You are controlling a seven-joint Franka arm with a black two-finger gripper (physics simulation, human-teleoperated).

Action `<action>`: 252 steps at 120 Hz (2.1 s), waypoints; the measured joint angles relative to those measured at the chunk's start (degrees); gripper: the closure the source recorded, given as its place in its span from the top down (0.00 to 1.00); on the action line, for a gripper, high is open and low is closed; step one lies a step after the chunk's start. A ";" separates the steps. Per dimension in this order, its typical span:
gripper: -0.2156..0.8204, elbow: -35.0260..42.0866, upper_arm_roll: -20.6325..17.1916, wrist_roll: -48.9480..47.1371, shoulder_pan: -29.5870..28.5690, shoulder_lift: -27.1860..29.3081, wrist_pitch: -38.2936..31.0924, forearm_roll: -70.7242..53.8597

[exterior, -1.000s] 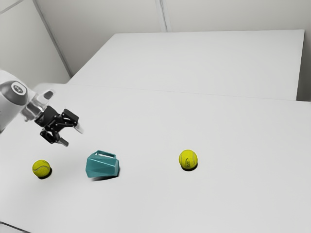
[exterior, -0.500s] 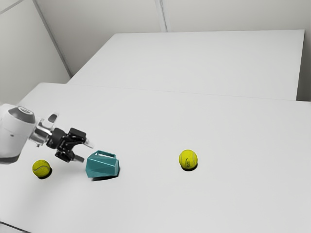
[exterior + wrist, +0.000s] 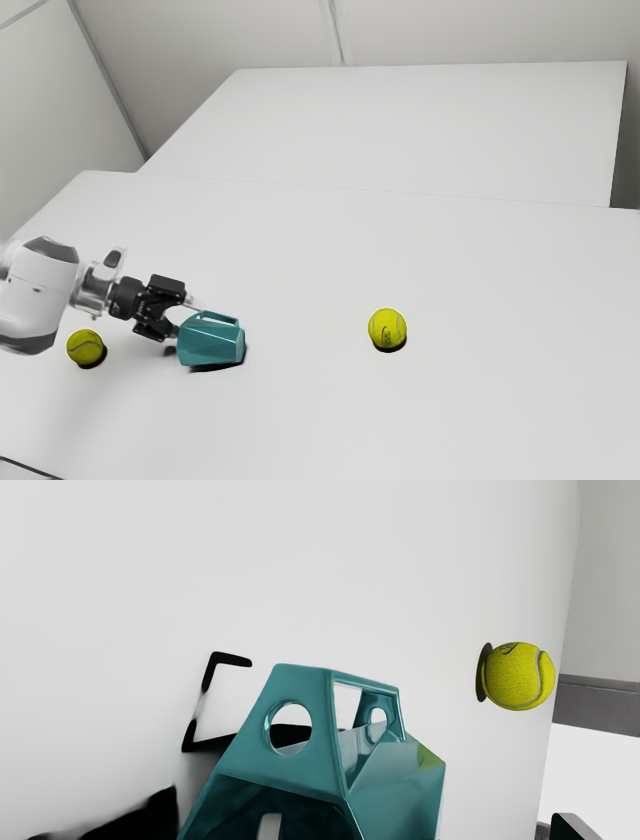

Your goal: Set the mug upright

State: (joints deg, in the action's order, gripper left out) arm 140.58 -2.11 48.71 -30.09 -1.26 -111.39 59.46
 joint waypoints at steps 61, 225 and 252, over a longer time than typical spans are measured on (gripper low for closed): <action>0.27 -0.03 -0.22 5.69 2.38 -0.22 5.31 0.76; 0.05 -15.02 -12.36 -14.25 4.90 11.74 5.83 -41.19; 0.05 -14.71 -15.26 -24.42 8.22 11.37 1.77 -48.91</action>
State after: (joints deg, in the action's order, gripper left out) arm 125.88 -17.37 24.29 -21.87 10.10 -109.62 10.55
